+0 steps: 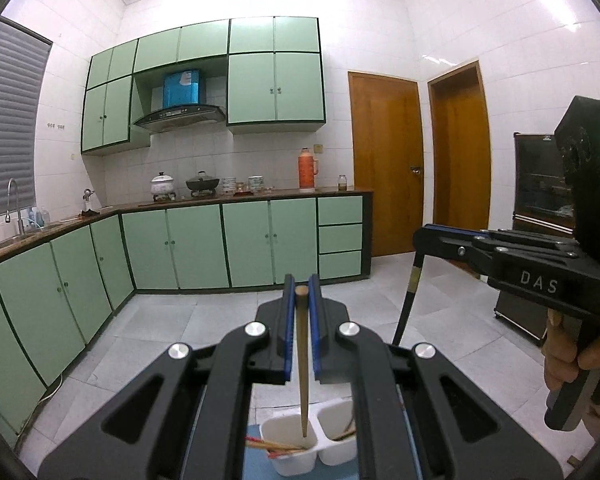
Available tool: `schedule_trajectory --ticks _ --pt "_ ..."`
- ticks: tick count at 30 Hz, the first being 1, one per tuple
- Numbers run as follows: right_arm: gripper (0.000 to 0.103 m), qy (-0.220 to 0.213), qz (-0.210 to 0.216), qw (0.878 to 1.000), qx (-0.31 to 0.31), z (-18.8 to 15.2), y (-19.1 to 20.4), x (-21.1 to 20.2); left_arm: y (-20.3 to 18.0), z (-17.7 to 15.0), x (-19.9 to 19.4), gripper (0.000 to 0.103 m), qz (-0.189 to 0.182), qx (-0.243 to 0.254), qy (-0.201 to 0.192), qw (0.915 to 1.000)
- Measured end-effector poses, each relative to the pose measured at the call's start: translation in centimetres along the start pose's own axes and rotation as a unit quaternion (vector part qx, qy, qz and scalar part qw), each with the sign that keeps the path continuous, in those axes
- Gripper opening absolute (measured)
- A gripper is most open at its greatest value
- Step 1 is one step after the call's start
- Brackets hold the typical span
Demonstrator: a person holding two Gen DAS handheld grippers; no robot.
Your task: Organize utensils
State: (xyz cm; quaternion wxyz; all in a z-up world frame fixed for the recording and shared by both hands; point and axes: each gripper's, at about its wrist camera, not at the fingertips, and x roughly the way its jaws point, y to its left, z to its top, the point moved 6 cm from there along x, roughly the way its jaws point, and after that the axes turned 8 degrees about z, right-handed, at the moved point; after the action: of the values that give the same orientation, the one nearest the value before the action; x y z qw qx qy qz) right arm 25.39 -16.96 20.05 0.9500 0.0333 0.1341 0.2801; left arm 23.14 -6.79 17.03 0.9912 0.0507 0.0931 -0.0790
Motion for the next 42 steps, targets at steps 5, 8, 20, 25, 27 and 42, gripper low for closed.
schedule_trajectory --ticks 5,8,20,25,27,42 --pt "0.006 0.018 -0.004 1.0 0.011 -2.2 -1.2 2.8 0.2 -2.1 3.3 0.006 0.006 0.002 0.021 0.9998" --pt "0.006 0.041 -0.006 0.999 0.019 -4.6 -1.8 4.5 0.5 -3.8 4.9 0.006 0.007 0.0 0.041 0.9991" --pt "0.027 0.082 0.004 0.995 0.049 -9.7 -2.5 5.3 2.1 -8.5 7.0 0.018 0.006 -0.011 0.102 0.9947" --pt "0.035 0.062 -0.008 0.996 0.059 -9.4 -3.0 2.6 3.4 -7.9 4.7 0.04 0.012 -0.027 0.087 0.9958" --pt "0.043 0.049 -0.018 0.997 0.063 -9.2 -3.1 1.0 3.9 -7.6 3.6 0.046 0.017 -0.033 0.077 0.9963" --pt "0.097 0.021 -0.061 0.994 0.087 -12.9 -0.3 -8.9 4.5 -10.1 -7.6 0.095 0.06 -0.056 0.06 0.9948"
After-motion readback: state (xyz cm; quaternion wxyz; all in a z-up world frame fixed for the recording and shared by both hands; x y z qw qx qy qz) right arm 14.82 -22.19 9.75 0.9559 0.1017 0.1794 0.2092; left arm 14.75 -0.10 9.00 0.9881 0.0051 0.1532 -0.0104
